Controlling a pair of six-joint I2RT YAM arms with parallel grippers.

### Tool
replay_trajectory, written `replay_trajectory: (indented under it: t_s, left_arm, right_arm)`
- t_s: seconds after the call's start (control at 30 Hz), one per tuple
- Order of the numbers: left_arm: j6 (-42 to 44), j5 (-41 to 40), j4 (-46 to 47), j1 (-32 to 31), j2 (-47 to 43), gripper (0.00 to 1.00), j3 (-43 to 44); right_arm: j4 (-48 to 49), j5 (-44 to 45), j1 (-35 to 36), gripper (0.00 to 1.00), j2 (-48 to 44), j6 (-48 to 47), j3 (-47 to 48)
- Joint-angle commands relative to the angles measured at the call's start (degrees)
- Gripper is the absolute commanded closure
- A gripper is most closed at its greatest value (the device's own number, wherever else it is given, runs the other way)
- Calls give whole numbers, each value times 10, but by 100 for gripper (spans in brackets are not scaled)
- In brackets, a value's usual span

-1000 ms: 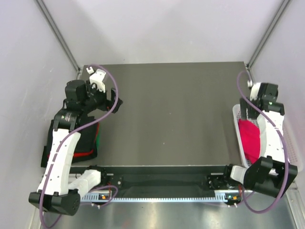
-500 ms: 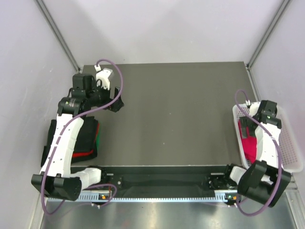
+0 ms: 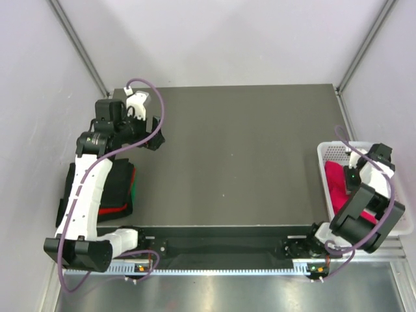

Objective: Fold and stack the t-shirts
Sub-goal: Grab the tshirt from the pile, then move the tshirt to the center of the board

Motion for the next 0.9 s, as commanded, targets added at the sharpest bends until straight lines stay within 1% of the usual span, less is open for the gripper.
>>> replay_trajectory:
  t_s: [0.0,0.07,0.1,0.2,0.23,0.3,0.33,0.4,0.43,0.53,0.57,0.63,0.67,0.73,0.77,0.83,0.87]
  left_arm:
    - [4,1,7,6,-12,8,-1]
    - [3,-1,8,7,-15,8,-7]
    - [5,-1,12,8,-15,8,-12]
    - [4,13,14,8,-19,8,-20]
    - [4,18,13,8,-20,7,-21]
    - [2,20,22,11,-24,7,-25]
    - [0,17,26,13,-26,5,-26]
    - [-8,11,31,17,-30,4,-28]
    - [-9,11,37,19,-33,3,-30]
    - [-12,33,39,22,-37,3,-37]
    - [-14,41,38,24,-41,3,-41]
    - [-14,61,38,26,-44,3,-44]
    - [-12,85,37,26,-51,3,-47]
    - [-10,109,36,28,-57,4,-49]
    - [-7,129,34,28,-60,4,-51]
    - [-7,140,33,28,-70,4,-52]
    - [-3,142,32,28,-74,4,-53]
  right_arm:
    - [6,-50,-25,78,23,-4,37]
    - [2,-60,-32,94,11,0,51]
    - [-1,-60,-32,97,-1,3,56]
    - [-12,-45,-31,98,-61,-1,93]
    - [-17,-39,-31,98,-96,-4,122]
    - [-23,-31,-31,99,-126,-16,154]
    - [-27,-34,-32,99,-149,-19,188]
    - [-45,-53,-31,100,-164,-30,225]
    - [-53,-64,-32,100,-174,-31,260]
    - [-76,-117,-31,100,-181,-24,332]
    - [-89,-158,-31,100,-181,-23,350]
    - [-87,-187,-28,100,-183,-11,397]
    - [-90,-230,-27,100,-182,-8,412]
    - [-89,-268,-21,100,-179,2,456]
    - [-83,-311,-19,100,-178,15,469]
    - [-76,-363,-12,100,-179,27,506]
    - [-66,-422,-9,98,-181,41,517]
